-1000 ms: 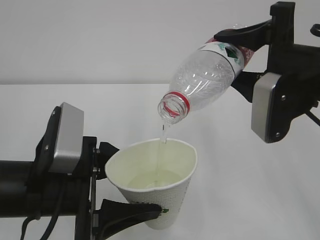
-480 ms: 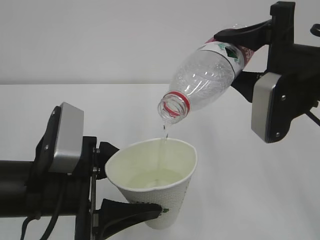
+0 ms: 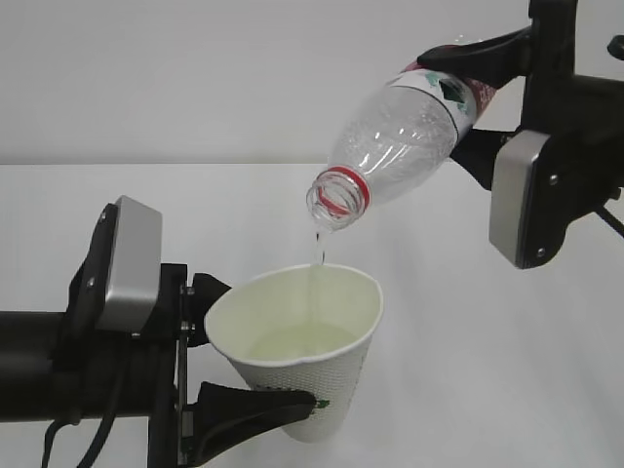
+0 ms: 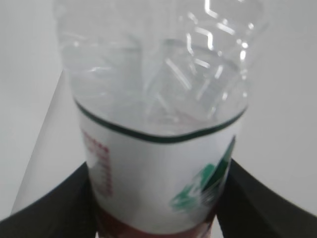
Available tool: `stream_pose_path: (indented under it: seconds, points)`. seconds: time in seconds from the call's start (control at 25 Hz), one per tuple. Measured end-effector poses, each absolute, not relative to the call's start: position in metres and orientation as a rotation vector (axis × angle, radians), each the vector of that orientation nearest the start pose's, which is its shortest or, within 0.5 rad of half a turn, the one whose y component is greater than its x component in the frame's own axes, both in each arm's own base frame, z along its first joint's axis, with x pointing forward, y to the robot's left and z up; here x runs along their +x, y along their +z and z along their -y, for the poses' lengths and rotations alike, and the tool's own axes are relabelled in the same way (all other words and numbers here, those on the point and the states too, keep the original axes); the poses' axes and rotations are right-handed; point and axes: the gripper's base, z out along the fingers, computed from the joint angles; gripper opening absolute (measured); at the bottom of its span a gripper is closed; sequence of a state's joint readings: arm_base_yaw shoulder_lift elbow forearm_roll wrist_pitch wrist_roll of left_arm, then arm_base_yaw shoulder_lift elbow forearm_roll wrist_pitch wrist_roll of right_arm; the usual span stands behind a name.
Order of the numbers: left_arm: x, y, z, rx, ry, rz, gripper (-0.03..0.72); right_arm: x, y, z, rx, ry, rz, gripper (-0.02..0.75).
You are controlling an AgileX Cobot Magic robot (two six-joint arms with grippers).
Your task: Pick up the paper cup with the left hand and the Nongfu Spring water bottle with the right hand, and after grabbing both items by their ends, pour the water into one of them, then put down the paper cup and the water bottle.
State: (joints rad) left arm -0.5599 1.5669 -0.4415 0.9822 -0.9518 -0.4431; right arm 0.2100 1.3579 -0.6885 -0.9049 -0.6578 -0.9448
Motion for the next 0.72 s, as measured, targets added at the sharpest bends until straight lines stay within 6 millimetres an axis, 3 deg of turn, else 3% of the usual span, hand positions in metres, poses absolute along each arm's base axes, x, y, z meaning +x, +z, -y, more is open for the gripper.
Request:
stream_pose_path:
  seconds: [0.72]
  points:
    - [0.176,0.1761,0.1828,1.214,-0.91,-1.522,0.512,0.2635,0.2767,-0.1008,-1.618,-0.708,-0.646,0.48]
